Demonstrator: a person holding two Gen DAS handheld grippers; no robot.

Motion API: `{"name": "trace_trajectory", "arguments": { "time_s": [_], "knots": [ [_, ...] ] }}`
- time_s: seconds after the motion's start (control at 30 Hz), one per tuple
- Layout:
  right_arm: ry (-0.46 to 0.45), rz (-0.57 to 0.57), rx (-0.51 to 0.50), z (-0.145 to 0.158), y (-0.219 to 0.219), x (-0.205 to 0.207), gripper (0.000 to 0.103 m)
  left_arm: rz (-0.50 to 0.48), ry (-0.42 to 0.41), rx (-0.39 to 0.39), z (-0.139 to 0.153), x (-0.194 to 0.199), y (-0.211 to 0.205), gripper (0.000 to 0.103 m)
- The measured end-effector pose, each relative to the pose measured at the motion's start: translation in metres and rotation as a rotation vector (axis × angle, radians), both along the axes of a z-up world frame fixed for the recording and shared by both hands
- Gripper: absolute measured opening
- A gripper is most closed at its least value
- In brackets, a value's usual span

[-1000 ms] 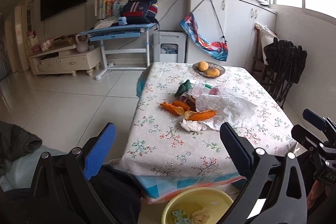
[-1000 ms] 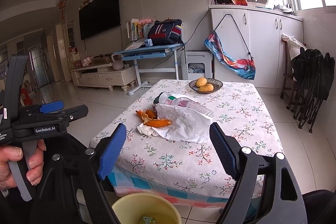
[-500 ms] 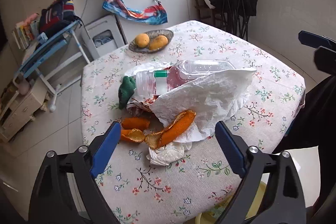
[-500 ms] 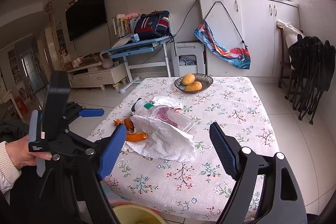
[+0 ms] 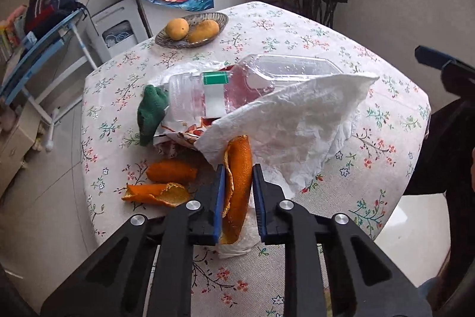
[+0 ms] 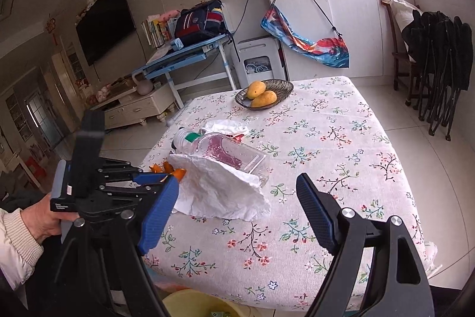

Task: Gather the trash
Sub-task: 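Grasp the white plastic bag with the right gripper while the left gripper lifts the peel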

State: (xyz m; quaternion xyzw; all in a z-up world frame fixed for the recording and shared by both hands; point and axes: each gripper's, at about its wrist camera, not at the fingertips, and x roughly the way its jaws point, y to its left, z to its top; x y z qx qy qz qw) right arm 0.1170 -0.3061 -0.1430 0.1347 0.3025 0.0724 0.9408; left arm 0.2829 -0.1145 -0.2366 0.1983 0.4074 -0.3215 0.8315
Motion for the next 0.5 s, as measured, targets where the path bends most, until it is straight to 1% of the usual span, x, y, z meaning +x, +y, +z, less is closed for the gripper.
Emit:
{"name": "trace_trajectory", "arguments": {
  "time_s": [0.03,0.13,0.27,0.3,0.37,0.43,0.47,0.5],
  "knots": [
    [0.004,0.005,-0.001,0.000,0.002,0.003,0.078,0.013,0.011,-0.019,0.003,0.000,0.005,0.018],
    [0.018,0.022,-0.017,-0.003,0.008,0.013,0.078,0.070,-0.001,-0.066,0.014,-0.002,0.022,0.018],
    [0.067,0.049,-0.040,-0.016,0.013,0.036,0.078,0.198,-0.001,-0.189,0.031,-0.012,0.057,0.017],
    [0.079,0.047,-0.041,-0.020,0.014,0.042,0.078,0.228,0.000,-0.210,0.032,-0.015,0.065,0.017],
    [0.109,0.059,-0.033,-0.028,0.015,0.051,0.066,0.277,0.010,-0.232,0.031,-0.018,0.077,0.017],
    [0.158,0.082,-0.021,-0.035,0.017,0.058,0.036,0.312,0.019,-0.239,0.029,-0.018,0.085,0.017],
    [0.177,0.090,-0.020,-0.036,0.019,0.058,0.027,0.322,0.021,-0.243,0.029,-0.017,0.088,0.017],
    [0.184,0.110,-0.012,-0.036,0.021,0.056,0.012,0.330,0.022,-0.248,0.029,-0.016,0.090,0.017]
  ]
}}
